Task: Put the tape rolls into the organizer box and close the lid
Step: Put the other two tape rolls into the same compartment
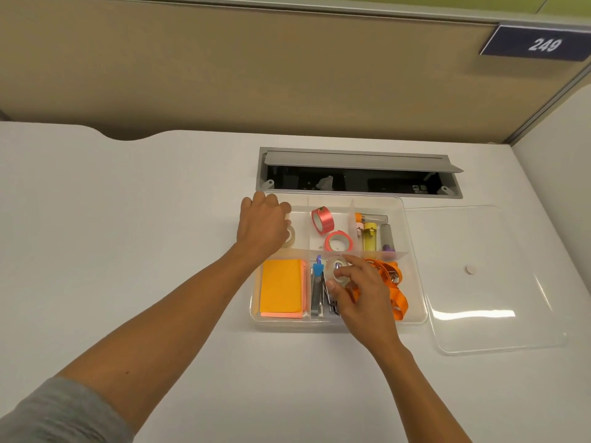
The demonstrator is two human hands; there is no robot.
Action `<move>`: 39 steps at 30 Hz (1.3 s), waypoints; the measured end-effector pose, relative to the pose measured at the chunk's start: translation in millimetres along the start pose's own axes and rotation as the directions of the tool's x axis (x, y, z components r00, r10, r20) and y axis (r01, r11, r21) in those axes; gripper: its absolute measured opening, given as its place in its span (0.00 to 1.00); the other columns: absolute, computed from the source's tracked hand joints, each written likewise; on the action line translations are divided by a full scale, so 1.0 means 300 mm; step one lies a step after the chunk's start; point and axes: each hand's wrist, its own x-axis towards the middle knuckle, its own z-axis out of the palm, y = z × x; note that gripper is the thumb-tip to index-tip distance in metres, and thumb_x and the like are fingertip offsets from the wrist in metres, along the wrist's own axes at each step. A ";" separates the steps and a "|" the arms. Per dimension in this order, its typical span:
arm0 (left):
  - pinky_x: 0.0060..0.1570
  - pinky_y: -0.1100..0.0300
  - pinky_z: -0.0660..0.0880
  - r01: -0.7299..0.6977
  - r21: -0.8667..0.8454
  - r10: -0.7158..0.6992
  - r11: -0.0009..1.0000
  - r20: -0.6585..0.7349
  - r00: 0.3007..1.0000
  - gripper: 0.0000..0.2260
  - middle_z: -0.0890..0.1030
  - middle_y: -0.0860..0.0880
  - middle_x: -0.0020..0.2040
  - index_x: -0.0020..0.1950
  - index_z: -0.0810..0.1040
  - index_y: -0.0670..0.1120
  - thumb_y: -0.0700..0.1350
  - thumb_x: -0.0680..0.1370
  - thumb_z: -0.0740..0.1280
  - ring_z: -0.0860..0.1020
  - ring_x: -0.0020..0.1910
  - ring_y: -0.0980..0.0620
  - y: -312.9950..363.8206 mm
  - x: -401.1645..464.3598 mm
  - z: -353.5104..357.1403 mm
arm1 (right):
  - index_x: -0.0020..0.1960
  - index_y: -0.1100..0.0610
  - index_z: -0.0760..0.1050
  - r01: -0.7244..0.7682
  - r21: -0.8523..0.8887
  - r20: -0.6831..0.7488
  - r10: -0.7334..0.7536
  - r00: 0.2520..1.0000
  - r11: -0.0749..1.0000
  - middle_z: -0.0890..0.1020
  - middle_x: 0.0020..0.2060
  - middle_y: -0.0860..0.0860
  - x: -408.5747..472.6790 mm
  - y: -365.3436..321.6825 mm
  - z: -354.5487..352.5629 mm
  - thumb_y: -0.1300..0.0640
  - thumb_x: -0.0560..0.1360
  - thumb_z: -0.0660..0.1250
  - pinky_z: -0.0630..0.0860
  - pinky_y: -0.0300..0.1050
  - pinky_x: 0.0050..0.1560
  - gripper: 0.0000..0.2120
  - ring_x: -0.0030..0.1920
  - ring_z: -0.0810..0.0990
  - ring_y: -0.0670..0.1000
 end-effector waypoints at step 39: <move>0.50 0.59 0.73 0.309 -0.670 -0.363 0.676 0.062 0.930 0.14 0.76 0.43 0.58 0.62 0.77 0.46 0.45 0.77 0.67 0.78 0.51 0.47 -0.164 -0.042 -0.051 | 0.52 0.54 0.79 0.176 -0.042 0.147 -0.168 0.975 0.984 0.73 0.64 0.51 0.252 -0.076 0.076 0.58 0.75 0.68 0.66 0.44 0.62 0.06 0.63 0.66 0.47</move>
